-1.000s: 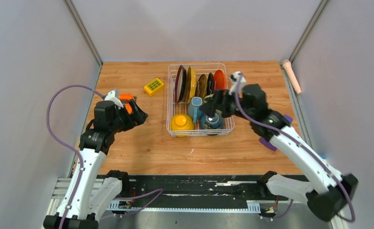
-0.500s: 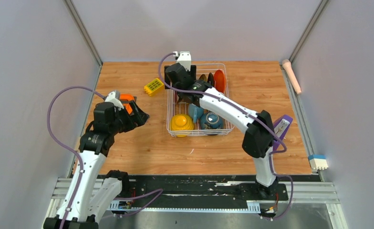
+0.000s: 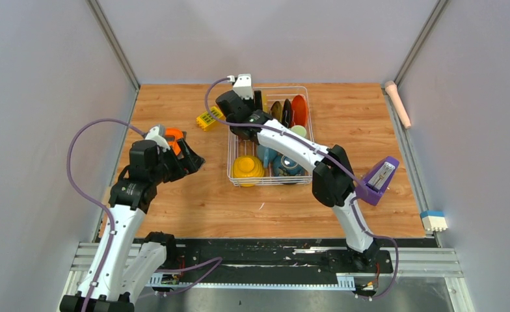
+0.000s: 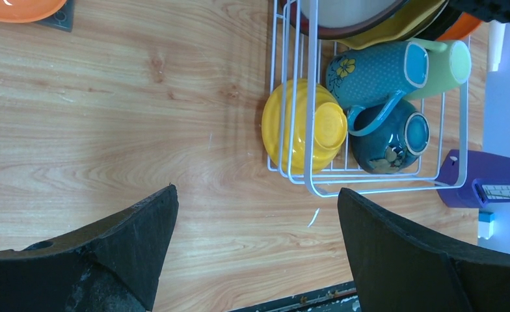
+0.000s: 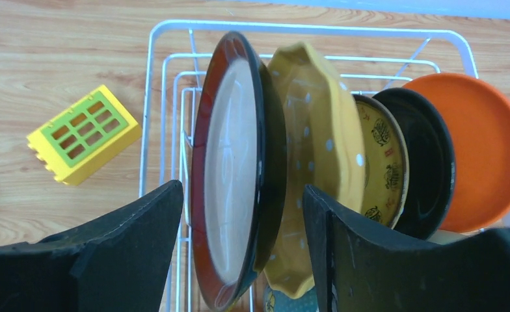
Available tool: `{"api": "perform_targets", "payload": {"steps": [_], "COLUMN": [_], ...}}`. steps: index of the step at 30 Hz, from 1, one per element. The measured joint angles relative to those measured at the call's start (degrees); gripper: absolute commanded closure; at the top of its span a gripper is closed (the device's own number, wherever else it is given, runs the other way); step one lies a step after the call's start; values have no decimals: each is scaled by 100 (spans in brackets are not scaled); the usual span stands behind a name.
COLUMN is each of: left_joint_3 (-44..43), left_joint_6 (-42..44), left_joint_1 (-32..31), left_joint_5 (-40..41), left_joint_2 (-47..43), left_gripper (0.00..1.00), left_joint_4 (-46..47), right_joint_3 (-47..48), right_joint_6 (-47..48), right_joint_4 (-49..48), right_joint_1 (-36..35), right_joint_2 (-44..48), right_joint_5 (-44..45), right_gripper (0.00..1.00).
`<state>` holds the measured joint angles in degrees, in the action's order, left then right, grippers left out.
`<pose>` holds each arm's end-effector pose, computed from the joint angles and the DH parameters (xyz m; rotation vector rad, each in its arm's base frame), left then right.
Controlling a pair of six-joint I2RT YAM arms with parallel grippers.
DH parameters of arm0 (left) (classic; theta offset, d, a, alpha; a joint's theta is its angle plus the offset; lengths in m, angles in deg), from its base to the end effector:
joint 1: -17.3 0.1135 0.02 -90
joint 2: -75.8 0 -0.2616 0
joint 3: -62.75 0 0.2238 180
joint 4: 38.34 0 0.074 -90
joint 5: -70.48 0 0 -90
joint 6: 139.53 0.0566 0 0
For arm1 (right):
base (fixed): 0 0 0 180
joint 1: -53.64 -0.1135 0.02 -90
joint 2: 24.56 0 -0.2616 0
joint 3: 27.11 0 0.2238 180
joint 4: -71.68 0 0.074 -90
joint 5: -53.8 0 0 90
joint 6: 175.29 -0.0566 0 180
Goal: Unload the mixed dishes from the dish rack
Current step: Pick up the plate from the dish rack.
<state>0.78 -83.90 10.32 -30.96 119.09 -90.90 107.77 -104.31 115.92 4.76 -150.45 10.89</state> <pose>0.1466 -0.0293 0.2924 -0.4094 2.1793 -0.6242 0.3510 0.3391 0.2955 -0.0764 1.9758 -0.1394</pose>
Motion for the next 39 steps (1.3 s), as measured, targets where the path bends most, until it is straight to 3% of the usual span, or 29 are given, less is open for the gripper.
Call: {"api": "perform_targets", "payload": {"steps": [11,20,25,33,39], "left_joint_3": [0,31,66,66,66], "left_joint_6": [2,2,0,0,0], "left_joint_1": [0,0,0,0,0], "left_joint_5": [59,109,142,153,234], "left_joint_2": [4,37,55,70,85], "left_gripper": [0,0,0,0,0], "left_joint_4": [2,2,0,2,0], "right_joint_3": [42,39,-151,-442,-507], "right_joint_6": [-15,-542,-782,-682,-389], "right_joint_4": [-26,-179,-466,-1021,-1272], "right_joint_1": [46,136,162,122,79], "right_joint_2": [-490,-562,-566,-503,-503], "right_joint_5": [70,68,116,328,404], "right_gripper": [40,48,62,98,100]}}
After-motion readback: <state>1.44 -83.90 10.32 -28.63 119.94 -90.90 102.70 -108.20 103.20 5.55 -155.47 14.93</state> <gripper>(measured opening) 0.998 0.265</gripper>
